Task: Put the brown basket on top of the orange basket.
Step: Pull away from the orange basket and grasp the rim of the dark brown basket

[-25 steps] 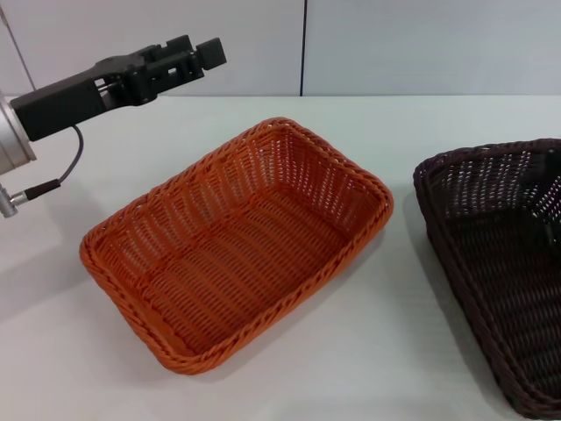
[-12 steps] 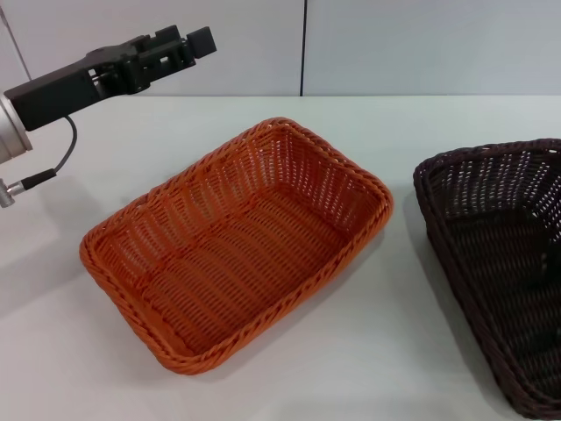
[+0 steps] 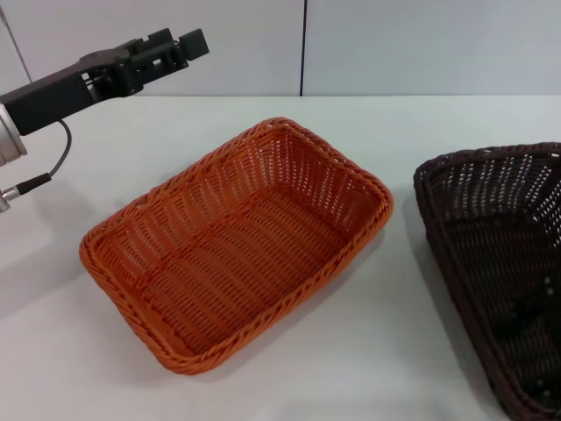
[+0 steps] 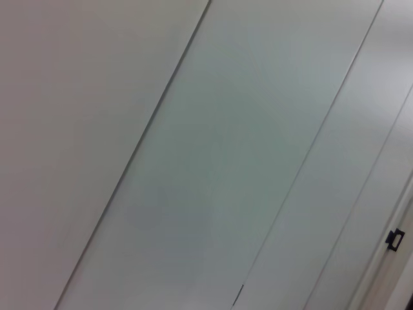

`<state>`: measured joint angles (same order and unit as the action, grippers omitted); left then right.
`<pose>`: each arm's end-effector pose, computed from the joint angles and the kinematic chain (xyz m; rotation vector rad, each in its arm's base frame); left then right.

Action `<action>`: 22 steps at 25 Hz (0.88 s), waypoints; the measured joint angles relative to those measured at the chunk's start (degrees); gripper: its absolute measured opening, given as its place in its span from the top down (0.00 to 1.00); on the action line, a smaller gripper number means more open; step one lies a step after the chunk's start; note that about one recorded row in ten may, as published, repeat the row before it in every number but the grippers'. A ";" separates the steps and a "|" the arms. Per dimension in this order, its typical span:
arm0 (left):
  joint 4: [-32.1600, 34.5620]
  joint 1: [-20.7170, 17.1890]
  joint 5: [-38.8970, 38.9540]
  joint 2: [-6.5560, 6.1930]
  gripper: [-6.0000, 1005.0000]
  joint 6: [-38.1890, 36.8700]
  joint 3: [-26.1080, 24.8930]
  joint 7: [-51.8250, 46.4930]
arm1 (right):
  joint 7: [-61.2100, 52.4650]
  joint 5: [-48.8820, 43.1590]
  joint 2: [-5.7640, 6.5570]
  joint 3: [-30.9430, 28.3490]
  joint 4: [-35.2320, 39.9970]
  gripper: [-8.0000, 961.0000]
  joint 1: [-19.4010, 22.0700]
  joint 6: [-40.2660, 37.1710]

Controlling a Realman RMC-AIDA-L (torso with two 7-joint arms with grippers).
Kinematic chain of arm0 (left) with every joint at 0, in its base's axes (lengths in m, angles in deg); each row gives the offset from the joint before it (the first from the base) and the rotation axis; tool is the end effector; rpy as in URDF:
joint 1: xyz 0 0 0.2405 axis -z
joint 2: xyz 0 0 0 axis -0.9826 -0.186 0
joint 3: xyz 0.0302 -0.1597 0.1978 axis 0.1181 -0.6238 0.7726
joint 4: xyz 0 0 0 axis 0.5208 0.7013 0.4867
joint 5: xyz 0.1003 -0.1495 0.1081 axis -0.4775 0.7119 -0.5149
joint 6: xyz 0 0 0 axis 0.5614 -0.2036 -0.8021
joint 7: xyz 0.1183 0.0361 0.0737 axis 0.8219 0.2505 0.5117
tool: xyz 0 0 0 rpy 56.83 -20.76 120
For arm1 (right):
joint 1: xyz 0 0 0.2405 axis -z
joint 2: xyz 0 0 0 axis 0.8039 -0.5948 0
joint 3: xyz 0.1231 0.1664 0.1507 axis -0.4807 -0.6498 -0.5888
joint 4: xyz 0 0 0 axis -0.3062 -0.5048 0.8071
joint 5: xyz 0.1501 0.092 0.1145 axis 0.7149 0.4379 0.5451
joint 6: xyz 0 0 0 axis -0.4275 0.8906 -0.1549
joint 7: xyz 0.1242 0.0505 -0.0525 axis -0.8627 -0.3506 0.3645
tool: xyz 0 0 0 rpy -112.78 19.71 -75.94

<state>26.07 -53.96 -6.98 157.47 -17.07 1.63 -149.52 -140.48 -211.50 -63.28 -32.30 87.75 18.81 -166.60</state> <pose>-0.2121 0.3690 0.0693 -2.3103 -0.8801 -1.1879 0.2335 0.3184 0.0532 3.0374 0.0245 0.4375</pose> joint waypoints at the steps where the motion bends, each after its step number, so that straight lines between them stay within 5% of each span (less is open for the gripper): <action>1: -0.01 -0.15 0.61 -0.06 0.17 0.00 -0.04 0.00 | -0.07 0.06 -0.20 0.37 -0.03 0.29 -0.19 -0.33; 9: -0.01 -0.11 1.14 -0.14 0.17 0.24 -0.58 0.72 | -0.68 1.23 -1.34 2.86 -0.66 0.29 -1.40 -2.83; 22: 0.01 0.50 1.21 -0.20 0.17 1.06 -0.88 0.79 | -2.04 6.03 -1.08 5.03 -2.57 0.29 -2.87 -7.09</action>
<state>26.08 -53.46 -5.77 157.27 -16.02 0.75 -148.72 -142.52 -205.47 -64.35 -27.27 85.19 15.94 -173.68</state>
